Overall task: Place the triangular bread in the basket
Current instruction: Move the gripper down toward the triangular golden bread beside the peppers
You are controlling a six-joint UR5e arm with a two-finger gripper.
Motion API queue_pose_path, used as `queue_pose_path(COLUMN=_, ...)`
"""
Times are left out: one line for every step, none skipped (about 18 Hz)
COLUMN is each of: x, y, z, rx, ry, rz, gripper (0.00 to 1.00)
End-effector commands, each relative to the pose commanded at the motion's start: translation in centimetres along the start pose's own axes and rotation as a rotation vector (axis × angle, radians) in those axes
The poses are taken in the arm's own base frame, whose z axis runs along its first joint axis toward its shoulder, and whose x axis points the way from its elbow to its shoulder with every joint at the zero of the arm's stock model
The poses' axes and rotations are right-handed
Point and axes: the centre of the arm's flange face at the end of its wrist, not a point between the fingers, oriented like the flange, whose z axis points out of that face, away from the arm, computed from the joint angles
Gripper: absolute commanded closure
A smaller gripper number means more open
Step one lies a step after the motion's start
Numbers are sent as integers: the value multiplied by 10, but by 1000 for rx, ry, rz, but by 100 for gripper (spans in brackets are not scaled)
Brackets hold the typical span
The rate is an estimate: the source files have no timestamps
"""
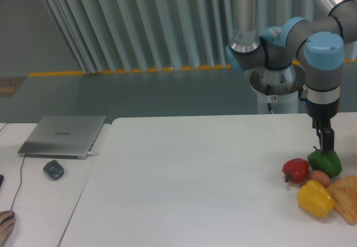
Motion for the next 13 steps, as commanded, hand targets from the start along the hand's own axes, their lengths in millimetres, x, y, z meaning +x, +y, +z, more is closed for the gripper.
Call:
queue_pose_path(x=-1, y=0, z=-1, rx=-3, ry=-4, rz=1, gripper=0)
queue_pose_path(x=-2, y=0, z=-1, rx=1, ry=-7, rz=1, gripper=0)
queue_pose_path(x=-3, y=1, z=-4, rx=2, ry=-10, rz=0, gripper=0)
queue_pose_path(x=-3, y=0, z=-4, rx=4, ry=-12, rz=0, gripper=0)
queue_pose_path(x=-3, y=0, z=-3, rx=5, ry=-11, rz=0, gripper=0)
queue_pose_path(x=-3, y=1, z=-1, rx=7, ry=-8, rz=-8, gripper=0)
queue_pose_path(x=-2, y=0, z=2, rx=7, ry=-4, rz=-21, gripper=0)
queue_pose_path(x=-2, y=1, z=3, rx=8, ry=-5, rz=-31, gripper=0)
queue_pose_path(x=-2, y=2, z=2, rx=5, ry=-12, rz=-34, gripper=0)
queue_pose_path(x=-3, y=2, z=2, rx=2, ry=-23, rz=-41, gripper=0)
queue_pose_path(x=-4, y=3, z=1, rx=-1, ry=-30, rz=-41, gripper=0)
queue_pose_path(x=-4, y=4, z=2, rx=-7, ry=-28, rz=-41, gripper=0)
queue_pose_path(x=-4, y=5, z=2, rx=-7, ry=-28, rz=-43, gripper=0)
